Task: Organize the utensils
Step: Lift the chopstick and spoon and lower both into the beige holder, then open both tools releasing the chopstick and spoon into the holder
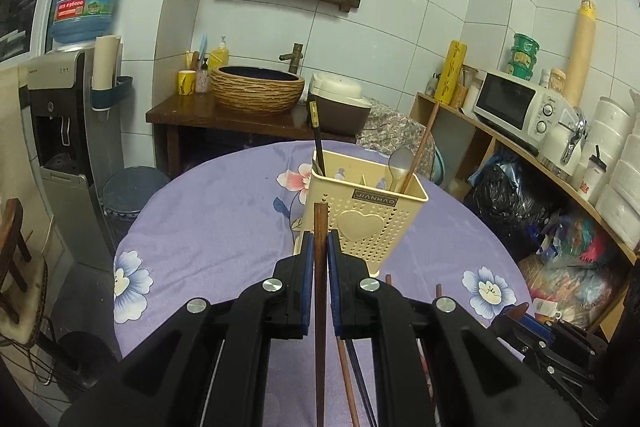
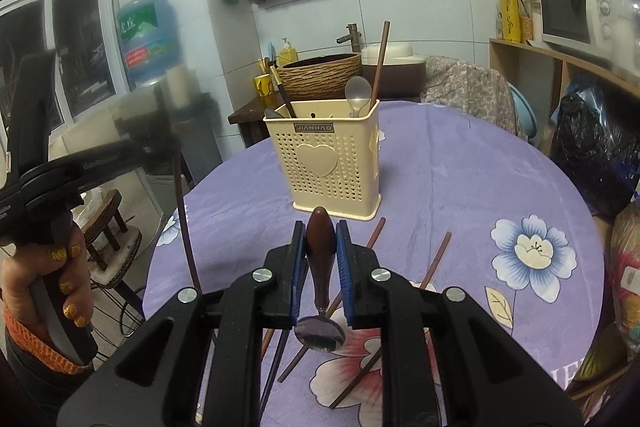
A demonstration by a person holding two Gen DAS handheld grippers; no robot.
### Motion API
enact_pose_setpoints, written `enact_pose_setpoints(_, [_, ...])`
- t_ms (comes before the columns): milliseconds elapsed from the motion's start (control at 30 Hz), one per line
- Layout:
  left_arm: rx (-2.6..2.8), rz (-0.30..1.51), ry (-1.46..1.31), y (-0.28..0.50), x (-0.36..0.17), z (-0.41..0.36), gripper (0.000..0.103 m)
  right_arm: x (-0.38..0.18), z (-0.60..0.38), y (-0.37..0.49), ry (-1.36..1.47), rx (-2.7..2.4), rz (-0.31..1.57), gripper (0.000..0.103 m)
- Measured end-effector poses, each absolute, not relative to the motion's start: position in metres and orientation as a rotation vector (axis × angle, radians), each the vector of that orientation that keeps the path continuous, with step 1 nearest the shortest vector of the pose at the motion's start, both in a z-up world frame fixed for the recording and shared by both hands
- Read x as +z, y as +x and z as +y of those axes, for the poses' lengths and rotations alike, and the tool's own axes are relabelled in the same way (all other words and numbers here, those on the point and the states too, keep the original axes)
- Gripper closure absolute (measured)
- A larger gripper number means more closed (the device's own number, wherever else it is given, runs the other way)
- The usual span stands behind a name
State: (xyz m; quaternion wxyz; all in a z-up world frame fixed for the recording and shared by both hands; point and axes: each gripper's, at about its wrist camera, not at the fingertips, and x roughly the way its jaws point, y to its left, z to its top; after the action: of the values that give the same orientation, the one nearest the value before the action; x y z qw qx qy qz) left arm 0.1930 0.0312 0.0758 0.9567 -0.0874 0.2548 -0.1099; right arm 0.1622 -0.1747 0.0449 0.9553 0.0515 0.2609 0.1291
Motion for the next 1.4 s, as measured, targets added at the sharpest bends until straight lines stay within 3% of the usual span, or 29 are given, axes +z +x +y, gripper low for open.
enact_pose_setpoints(733, [-0.247, 0.497, -0.177, 0.203, 0.089, 0.036, 0.095, 0.059, -0.173, 0.18, 0.082, 0.289, 0.532, 0.087])
enact_pose_setpoints(1200, [-0.35, 0.373, -0.215, 0.265, 0.223, 0.023, 0.095, 0.193, -0.163, 0.267, 0.025, 0.287, 0.36, 0.087])
enact_pose_setpoints(1400, [-0.321, 0.328, -0.201, 0.288, 0.249, 0.011, 0.095, 0.217, -0.158, 0.305, 0.006, 0.243, 0.328, 0.087])
